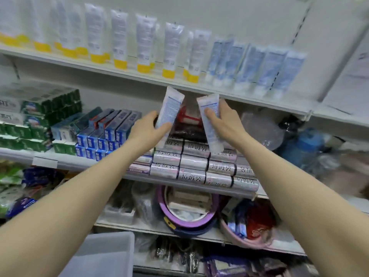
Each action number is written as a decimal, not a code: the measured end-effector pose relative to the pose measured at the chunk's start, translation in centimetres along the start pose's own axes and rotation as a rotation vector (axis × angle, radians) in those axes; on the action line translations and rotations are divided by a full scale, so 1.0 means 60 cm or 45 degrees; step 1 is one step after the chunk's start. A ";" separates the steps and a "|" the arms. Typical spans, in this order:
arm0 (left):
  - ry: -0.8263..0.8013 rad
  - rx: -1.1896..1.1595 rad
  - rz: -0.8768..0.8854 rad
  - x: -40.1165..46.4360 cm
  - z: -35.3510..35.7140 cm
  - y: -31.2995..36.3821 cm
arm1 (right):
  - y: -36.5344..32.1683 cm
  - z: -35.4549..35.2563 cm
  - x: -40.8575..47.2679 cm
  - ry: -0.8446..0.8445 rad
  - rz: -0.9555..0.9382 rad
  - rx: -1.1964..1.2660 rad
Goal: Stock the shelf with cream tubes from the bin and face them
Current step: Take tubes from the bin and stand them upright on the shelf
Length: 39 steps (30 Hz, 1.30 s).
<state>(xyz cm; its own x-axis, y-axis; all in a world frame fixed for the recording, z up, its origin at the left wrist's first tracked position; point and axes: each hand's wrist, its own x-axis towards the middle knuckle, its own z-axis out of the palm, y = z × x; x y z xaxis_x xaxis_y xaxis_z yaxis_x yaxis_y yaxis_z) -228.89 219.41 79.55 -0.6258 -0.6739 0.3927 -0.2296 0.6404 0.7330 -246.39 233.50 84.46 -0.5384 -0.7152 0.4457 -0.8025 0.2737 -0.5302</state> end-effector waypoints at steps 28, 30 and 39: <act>0.293 -0.164 0.319 0.231 0.297 0.404 | 0.373 -0.441 0.260 0.454 0.172 -0.139; 0.308 -0.143 0.315 0.237 0.306 0.404 | 0.386 -0.427 0.286 0.429 0.146 -0.089; 0.349 -0.063 0.333 0.254 0.326 0.403 | 0.423 -0.386 0.374 0.408 0.131 -0.013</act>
<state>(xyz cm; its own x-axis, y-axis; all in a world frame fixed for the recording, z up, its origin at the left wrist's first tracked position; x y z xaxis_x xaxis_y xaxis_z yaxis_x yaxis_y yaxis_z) -258.55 231.81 92.41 -0.4341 -0.5683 0.6990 -0.0479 0.7894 0.6120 -284.78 239.31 97.73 -0.6688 -0.4456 0.5951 -0.7414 0.3416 -0.5775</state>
